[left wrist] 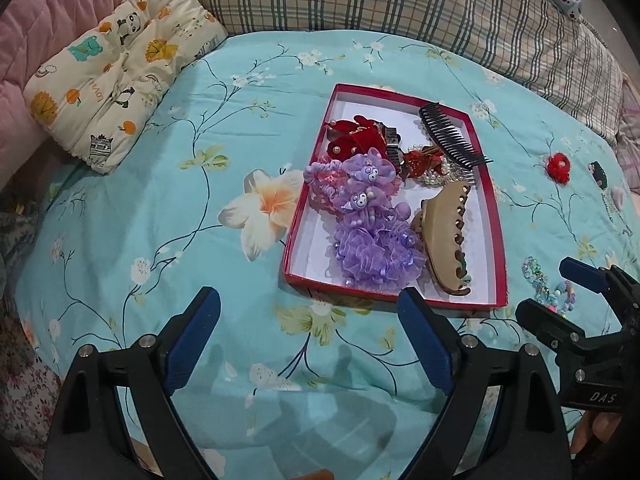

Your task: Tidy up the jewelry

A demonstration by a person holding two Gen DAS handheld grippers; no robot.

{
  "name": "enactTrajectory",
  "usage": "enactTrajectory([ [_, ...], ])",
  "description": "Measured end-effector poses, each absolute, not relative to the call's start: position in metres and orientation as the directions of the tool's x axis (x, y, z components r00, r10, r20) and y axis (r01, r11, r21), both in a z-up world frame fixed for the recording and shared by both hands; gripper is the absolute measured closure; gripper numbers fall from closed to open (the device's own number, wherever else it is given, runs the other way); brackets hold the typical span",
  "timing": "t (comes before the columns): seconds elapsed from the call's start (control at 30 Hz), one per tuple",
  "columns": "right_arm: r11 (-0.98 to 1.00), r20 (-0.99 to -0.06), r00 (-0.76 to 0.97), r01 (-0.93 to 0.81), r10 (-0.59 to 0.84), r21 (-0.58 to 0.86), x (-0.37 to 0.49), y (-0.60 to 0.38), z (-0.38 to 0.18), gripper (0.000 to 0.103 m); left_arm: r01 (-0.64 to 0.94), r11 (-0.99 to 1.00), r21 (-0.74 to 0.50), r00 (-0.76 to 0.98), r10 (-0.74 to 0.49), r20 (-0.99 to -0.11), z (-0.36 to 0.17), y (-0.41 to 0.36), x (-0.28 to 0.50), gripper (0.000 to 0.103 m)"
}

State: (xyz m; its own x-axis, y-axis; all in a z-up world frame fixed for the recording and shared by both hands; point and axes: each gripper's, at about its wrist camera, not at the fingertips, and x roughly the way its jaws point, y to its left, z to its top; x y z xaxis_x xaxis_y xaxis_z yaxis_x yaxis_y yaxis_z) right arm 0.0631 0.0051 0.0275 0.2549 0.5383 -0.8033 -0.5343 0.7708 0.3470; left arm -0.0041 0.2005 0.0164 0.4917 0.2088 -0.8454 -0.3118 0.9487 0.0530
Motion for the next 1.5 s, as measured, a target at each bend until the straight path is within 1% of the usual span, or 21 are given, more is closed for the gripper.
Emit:
enactTrajectory([
  [0.6,0.773,-0.809,0.242,-0.527,0.535,0.354,0.074,0.011,0.021,0.007,-0.308,0.949,0.069,0.471,0.215,-0.855,0.008,0.203,0.007,0.012],
  [1.5,0.774,-0.809,0.243,-0.525,0.535,0.355,0.077,0.012,0.021,0.007,-0.298,0.95,0.091,0.473,0.23,-0.851,0.009,0.202,0.011,0.012],
])
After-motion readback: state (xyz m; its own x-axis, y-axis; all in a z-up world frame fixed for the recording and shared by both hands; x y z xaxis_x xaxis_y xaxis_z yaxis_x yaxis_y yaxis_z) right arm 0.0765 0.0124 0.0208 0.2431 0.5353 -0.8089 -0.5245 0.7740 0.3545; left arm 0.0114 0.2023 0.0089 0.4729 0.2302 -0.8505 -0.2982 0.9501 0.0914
